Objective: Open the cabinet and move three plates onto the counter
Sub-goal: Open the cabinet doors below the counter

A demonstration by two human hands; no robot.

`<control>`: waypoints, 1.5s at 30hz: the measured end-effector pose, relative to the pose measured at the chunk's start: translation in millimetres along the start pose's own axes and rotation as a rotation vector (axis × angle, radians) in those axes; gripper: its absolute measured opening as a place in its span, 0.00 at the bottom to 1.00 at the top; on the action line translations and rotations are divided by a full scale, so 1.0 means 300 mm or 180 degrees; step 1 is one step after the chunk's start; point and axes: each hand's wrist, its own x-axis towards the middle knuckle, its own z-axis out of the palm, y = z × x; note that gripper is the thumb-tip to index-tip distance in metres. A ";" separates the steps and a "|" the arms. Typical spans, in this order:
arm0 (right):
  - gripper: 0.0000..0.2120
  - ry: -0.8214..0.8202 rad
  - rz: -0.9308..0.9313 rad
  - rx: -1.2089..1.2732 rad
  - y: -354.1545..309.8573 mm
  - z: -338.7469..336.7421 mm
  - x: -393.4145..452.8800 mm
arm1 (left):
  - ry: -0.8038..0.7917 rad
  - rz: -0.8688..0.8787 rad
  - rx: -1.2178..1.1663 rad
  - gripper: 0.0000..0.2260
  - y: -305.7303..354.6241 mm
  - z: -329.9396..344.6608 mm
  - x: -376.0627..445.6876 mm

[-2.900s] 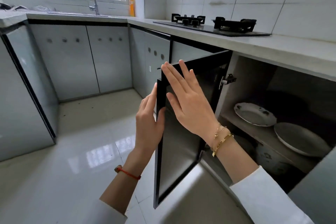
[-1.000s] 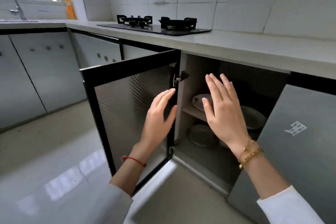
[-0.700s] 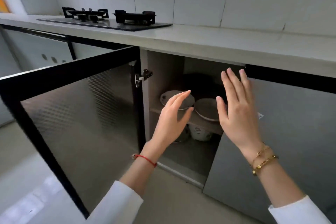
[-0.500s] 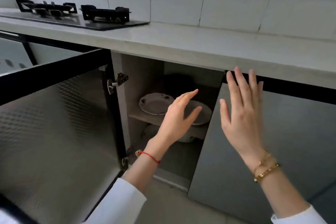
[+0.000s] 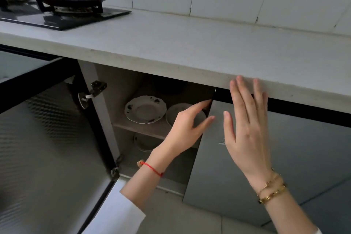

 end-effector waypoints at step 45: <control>0.29 0.0282 0.0251 -0.0781 -0.241 -0.533 -0.555 | -0.0268 0.1735 -0.1349 0.21 0.296 0.150 -0.541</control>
